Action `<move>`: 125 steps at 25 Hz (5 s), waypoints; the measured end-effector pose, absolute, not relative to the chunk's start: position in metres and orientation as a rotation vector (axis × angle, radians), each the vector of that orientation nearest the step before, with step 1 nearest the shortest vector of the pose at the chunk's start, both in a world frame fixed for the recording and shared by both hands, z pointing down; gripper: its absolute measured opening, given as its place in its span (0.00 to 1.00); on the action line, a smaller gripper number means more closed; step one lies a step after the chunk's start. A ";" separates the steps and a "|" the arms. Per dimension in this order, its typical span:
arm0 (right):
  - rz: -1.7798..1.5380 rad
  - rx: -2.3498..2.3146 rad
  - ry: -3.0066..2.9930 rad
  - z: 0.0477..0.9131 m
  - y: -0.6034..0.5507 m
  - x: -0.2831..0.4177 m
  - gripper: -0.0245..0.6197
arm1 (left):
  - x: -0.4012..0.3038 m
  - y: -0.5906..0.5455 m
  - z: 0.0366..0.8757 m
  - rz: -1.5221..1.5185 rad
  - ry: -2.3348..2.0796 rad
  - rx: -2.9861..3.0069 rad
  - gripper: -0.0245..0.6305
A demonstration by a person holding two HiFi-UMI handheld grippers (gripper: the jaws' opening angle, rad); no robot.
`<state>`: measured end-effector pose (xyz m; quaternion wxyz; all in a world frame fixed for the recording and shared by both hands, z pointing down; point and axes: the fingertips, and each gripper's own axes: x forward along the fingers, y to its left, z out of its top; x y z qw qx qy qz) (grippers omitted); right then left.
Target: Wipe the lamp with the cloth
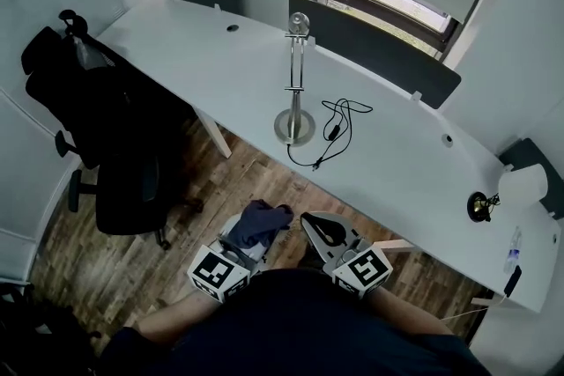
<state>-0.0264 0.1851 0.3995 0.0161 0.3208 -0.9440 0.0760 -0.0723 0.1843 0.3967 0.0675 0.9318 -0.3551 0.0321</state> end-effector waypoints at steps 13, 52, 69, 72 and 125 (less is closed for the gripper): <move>0.233 0.687 -3.037 0.401 0.036 0.035 0.06 | -0.010 0.038 0.404 0.200 -1.311 2.667 0.15; 0.256 1.083 -2.820 0.415 -0.165 -0.008 0.06 | -0.084 -0.164 0.575 0.578 -1.014 2.664 0.15; 0.237 1.083 -2.786 0.417 -0.194 -0.025 0.10 | -0.072 -0.221 0.635 1.091 -0.764 2.844 0.15; 0.253 1.074 -2.797 0.416 -0.195 -0.026 0.11 | -0.065 -0.226 0.647 1.205 -0.682 2.887 0.15; 0.258 0.928 -2.808 0.421 -0.203 -0.036 0.10 | -0.025 -0.140 0.675 1.255 -0.781 2.590 0.14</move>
